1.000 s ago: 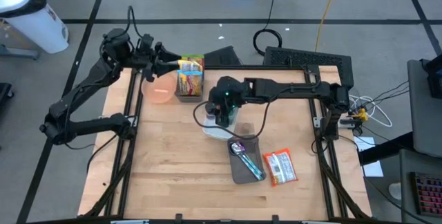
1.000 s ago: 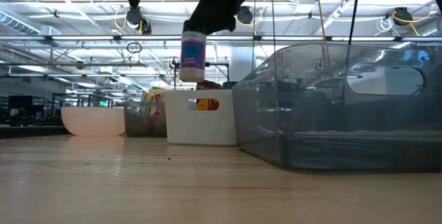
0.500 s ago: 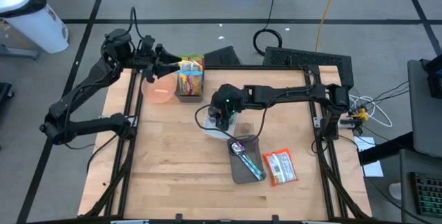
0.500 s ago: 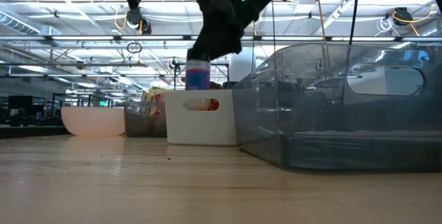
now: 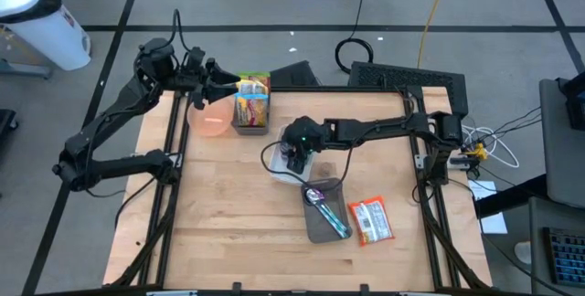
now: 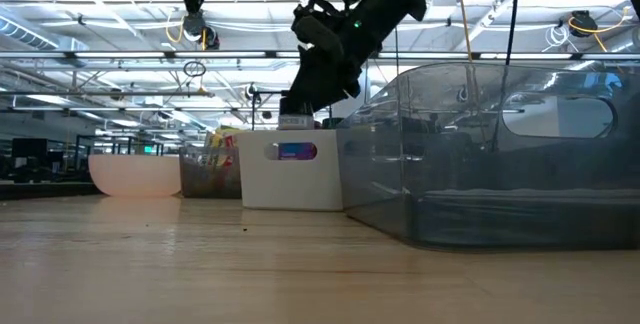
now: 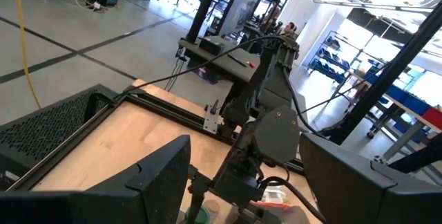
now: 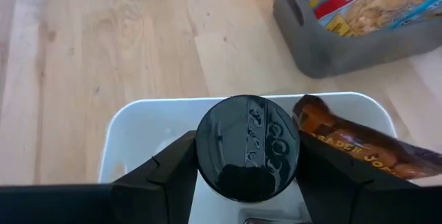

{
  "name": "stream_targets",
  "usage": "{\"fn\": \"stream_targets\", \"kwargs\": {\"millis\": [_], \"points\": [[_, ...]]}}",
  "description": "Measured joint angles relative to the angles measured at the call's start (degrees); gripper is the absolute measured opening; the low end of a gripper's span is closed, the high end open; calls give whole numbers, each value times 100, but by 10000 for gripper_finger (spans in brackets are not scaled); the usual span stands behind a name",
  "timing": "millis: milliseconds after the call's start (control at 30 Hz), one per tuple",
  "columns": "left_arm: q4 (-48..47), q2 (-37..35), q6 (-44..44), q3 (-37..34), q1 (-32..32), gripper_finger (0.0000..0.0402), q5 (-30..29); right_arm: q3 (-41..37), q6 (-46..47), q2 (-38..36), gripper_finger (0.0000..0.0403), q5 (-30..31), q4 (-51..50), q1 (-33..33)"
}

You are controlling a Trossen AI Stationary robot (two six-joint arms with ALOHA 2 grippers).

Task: Pick & Place Food Item
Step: Put the purple seasoning bottle into the white bin

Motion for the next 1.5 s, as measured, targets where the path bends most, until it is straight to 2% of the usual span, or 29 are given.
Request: {"fn": "stream_targets", "kwargs": {"millis": [333,633,1500], "points": [[0,0,20,1,0,280,-2,0,0,3,195,152,60,-7],[-1,2,60,1,-2,280,-2,6,404,432,195,126,414,-4],[-7,2,3,1,-2,280,-2,4,385,424,195,274,313,-7]]}}
